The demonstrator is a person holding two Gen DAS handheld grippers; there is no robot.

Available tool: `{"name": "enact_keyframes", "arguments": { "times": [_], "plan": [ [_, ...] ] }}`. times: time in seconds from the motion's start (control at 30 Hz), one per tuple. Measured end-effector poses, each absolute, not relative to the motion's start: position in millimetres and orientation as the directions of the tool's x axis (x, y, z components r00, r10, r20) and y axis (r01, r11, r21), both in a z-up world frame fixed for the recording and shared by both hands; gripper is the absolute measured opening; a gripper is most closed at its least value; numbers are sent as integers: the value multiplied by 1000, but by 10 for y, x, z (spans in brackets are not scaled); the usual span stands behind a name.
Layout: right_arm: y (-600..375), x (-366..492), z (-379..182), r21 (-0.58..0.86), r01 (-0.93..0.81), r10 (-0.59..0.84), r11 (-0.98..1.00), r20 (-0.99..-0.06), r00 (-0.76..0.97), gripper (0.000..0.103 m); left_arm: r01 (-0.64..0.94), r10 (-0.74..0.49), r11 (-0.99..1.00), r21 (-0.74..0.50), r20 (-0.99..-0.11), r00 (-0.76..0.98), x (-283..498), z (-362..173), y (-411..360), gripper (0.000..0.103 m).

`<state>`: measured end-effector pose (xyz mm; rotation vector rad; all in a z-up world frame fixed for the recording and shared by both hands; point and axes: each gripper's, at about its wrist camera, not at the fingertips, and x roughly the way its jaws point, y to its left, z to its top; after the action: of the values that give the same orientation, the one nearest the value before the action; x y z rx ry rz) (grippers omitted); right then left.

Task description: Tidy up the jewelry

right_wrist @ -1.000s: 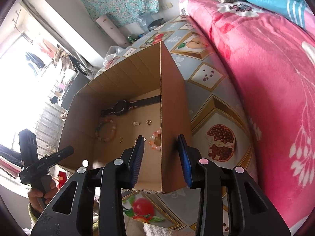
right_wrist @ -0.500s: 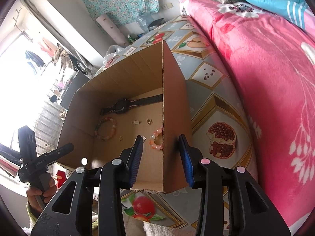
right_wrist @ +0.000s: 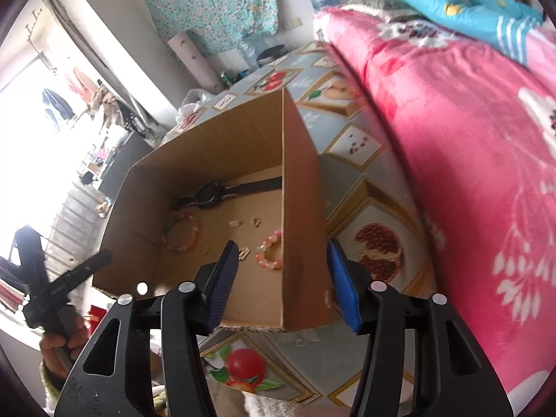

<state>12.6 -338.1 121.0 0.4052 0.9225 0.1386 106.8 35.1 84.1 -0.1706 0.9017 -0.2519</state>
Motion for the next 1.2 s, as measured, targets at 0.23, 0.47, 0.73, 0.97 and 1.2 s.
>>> {"name": "enact_keyframes", "arguments": {
  "times": [0.23,0.47,0.73,0.97,1.2],
  "plan": [
    [-3349,-93,1476,328,39,214,944,-697,685,68,166,-271,962,-219,-651,710,736,1171,398,94],
    [-3144,-374,1700,255,-15,179,967,-636,751,80,196,-278,960,-201,-572,772,383,1397,320,97],
    [-2868,-644,1686,203,-63,178,977,-622,763,88,170,-228,973,-153,-571,789,62,1346,288,97],
    [-2601,-786,1589,128,-84,147,988,-639,755,94,77,-95,995,-57,-582,807,-127,1188,260,97],
    [-2472,-818,1455,75,-61,95,995,-658,747,95,73,-35,996,42,-584,811,-191,1035,115,97]
  ]
}}
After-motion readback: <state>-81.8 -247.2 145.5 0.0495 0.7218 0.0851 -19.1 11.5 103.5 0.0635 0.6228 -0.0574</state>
